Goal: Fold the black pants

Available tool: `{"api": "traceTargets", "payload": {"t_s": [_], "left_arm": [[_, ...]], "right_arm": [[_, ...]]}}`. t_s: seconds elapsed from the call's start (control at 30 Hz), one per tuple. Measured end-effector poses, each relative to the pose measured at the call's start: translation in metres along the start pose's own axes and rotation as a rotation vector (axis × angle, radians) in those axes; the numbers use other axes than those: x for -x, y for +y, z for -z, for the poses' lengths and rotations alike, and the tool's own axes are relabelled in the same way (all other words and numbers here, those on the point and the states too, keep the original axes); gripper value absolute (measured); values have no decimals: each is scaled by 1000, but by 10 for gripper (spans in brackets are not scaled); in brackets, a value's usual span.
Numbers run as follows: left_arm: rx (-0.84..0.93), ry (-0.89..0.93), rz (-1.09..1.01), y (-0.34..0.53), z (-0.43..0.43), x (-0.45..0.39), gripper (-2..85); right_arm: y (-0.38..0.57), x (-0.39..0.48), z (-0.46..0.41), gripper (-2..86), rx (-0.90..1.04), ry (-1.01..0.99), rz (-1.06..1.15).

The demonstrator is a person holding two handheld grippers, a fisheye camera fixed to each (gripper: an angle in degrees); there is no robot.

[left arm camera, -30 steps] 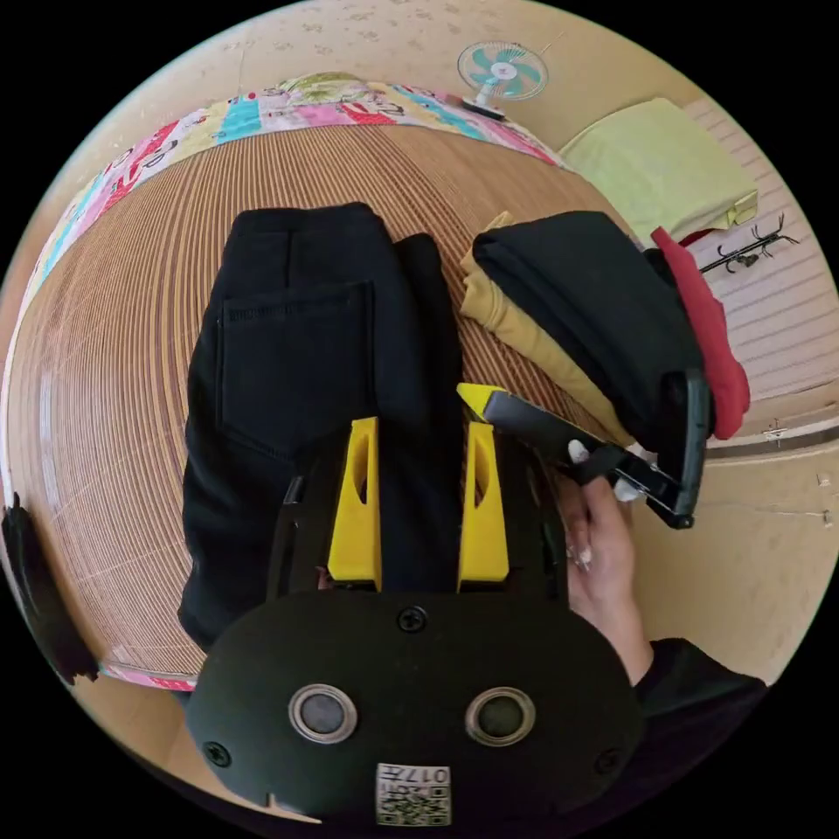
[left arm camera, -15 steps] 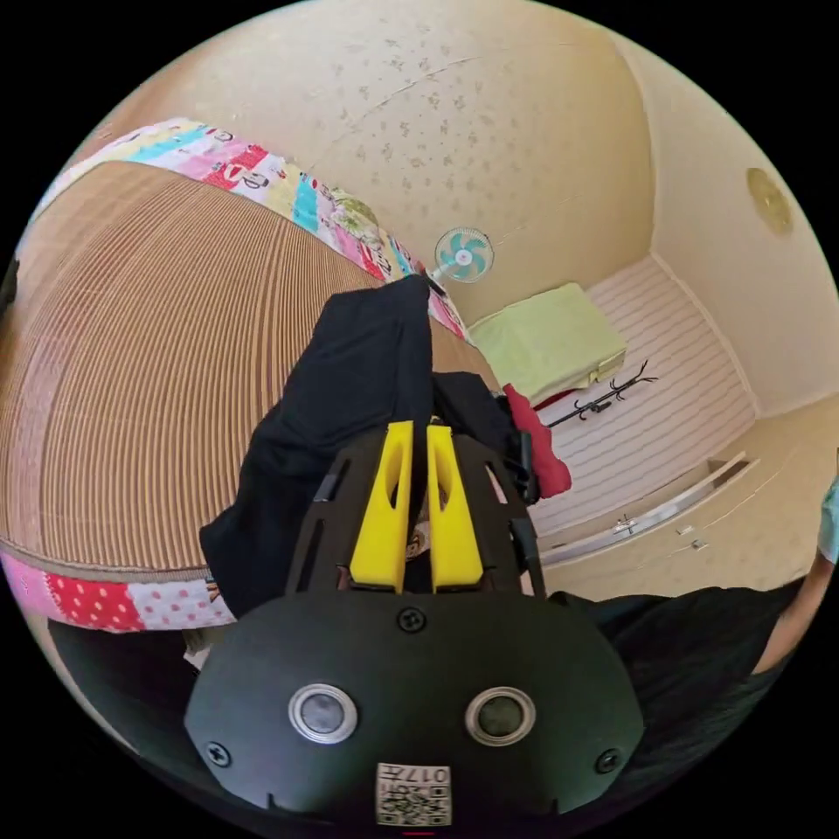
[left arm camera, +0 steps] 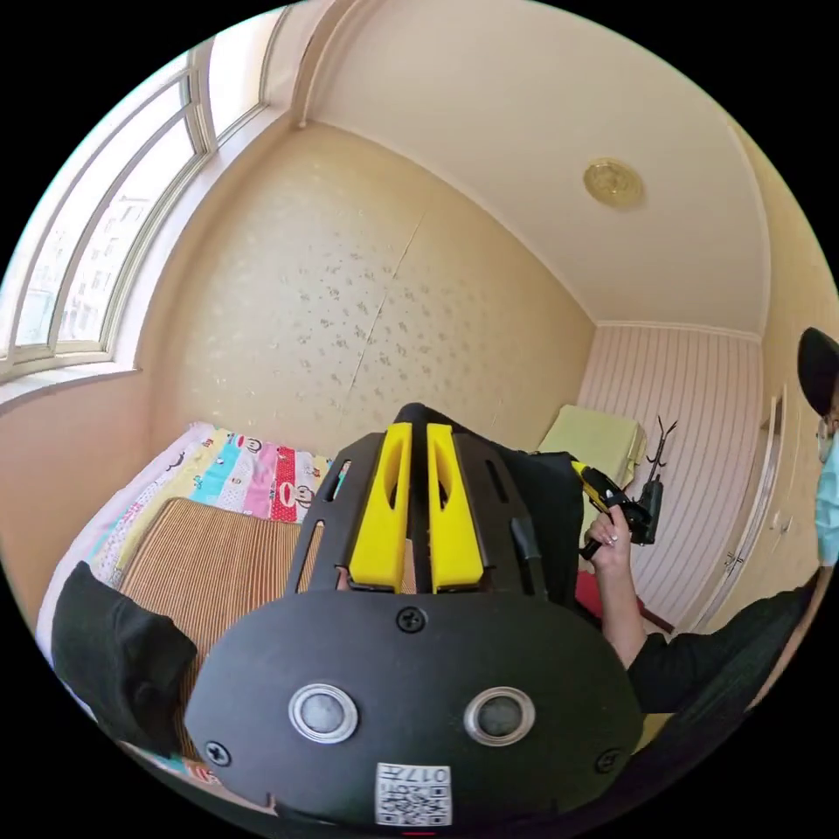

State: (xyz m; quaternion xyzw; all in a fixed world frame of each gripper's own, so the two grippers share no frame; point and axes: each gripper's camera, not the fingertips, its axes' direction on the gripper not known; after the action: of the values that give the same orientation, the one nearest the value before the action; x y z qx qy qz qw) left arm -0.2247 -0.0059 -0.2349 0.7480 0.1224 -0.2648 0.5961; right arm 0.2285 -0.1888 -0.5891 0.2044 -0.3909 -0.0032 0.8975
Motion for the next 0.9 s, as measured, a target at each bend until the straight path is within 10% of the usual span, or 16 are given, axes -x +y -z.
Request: {"api": "traceTargets", "payload": {"t_s": [0.23, 0.6, 0.8, 0.9], "left_arm": [[356, -283, 107, -2, -155, 78, 106], [995, -177, 187, 363, -109, 56, 153], [942, -437, 40, 399, -99, 11, 90], [965, -205, 287, 386, -97, 48, 40]], "right_arm": [[-11, -46, -171, 47, 299, 277, 22], [333, -95, -99, 40, 811, 354, -37], [400, -137, -27, 56, 822, 303, -447], [394, -150, -4, 53, 786, 288, -481]]}}
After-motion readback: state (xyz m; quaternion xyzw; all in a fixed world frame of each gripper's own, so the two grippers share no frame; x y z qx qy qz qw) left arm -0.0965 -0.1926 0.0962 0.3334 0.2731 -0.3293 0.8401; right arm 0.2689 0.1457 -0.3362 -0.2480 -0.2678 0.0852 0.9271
